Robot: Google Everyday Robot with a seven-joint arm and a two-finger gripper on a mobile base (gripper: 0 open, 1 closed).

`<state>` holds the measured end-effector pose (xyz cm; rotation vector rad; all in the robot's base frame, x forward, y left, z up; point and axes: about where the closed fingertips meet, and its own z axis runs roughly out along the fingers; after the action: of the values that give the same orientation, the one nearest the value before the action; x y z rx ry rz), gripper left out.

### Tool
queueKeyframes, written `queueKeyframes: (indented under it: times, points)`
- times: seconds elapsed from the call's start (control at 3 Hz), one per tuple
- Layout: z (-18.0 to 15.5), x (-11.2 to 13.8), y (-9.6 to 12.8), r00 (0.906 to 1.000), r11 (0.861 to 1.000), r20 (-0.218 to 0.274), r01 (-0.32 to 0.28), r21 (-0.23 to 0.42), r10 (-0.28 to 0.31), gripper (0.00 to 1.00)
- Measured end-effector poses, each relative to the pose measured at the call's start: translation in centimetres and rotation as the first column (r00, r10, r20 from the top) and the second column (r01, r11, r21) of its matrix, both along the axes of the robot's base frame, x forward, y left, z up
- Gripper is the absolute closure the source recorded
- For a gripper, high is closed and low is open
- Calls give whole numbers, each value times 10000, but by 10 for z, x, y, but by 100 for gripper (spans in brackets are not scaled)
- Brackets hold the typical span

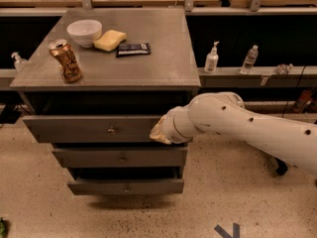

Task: Close top drawer

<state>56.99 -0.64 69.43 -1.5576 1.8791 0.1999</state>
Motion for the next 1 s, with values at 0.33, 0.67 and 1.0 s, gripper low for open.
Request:
queueKeyframes:
  times: [0.33, 0.67, 1.0]
  points:
    - [-24, 24, 11, 9996, 9992, -67, -281, 278, 283, 100]
    - [-41, 49, 17, 9995, 9990, -46, -302, 320, 303, 100]
    - [-61, 67, 17, 9993, 9983, -150, -345, 463, 352, 100]
